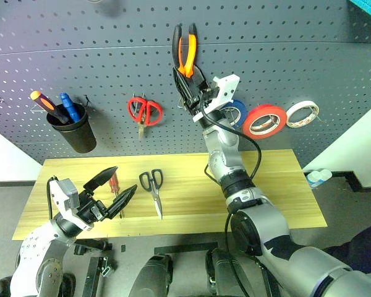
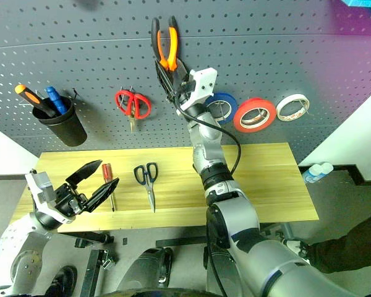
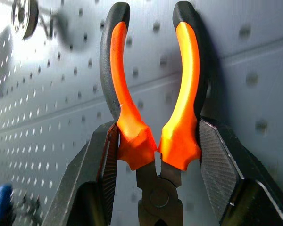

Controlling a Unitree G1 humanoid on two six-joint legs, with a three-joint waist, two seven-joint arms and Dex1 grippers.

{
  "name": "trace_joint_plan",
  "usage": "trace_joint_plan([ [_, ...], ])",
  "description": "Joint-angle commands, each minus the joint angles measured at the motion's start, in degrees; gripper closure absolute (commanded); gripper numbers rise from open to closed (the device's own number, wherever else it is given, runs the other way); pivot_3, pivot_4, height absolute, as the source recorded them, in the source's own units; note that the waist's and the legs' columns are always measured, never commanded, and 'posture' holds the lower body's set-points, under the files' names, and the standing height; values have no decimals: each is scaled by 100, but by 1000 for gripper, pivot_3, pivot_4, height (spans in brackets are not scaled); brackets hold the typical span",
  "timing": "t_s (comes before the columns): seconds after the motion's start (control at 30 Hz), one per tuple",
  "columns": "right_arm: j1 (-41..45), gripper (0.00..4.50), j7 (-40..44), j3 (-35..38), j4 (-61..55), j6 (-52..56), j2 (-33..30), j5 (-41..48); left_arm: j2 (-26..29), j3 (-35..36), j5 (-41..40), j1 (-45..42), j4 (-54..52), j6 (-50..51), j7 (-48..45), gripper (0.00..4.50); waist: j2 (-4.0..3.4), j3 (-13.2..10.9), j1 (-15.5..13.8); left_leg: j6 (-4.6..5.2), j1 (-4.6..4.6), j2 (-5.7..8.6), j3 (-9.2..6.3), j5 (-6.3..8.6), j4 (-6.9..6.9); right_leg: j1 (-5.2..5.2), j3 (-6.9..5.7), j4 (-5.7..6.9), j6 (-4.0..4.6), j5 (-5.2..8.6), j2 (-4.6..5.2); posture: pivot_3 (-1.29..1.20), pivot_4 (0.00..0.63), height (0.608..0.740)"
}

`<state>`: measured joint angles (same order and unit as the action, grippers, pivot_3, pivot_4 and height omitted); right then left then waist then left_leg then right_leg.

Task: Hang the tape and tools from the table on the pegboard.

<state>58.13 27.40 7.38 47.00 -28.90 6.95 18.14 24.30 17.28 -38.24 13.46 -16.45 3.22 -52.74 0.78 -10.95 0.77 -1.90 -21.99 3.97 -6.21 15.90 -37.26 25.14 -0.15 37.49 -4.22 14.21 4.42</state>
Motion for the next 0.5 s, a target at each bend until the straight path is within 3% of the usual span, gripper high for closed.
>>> trace_joint_plan([
  [0.03,374,2408,-141,130,162,-240,-17,-38,15,40,-85,38,-229,-26,20,0,0,0,1,0,8,0,0,0,1,-7,0,0,0,0,0,97,159,740],
  [0.17,474,2408,-316,115,447,-496,-57,-222,18,29,-93,32,-241,-9,43,0,-2,-2,2,2,61,0,0,1,13,-58,0,-9,2,1,0,98,163,740],
  [0.5,484,2408,-728,34,1275,-1209,-37,-759,37,63,-138,224,-433,51,77,0,-5,-4,5,3,64,0,-1,0,12,-61,1,-8,2,1,-1,111,178,740],
])
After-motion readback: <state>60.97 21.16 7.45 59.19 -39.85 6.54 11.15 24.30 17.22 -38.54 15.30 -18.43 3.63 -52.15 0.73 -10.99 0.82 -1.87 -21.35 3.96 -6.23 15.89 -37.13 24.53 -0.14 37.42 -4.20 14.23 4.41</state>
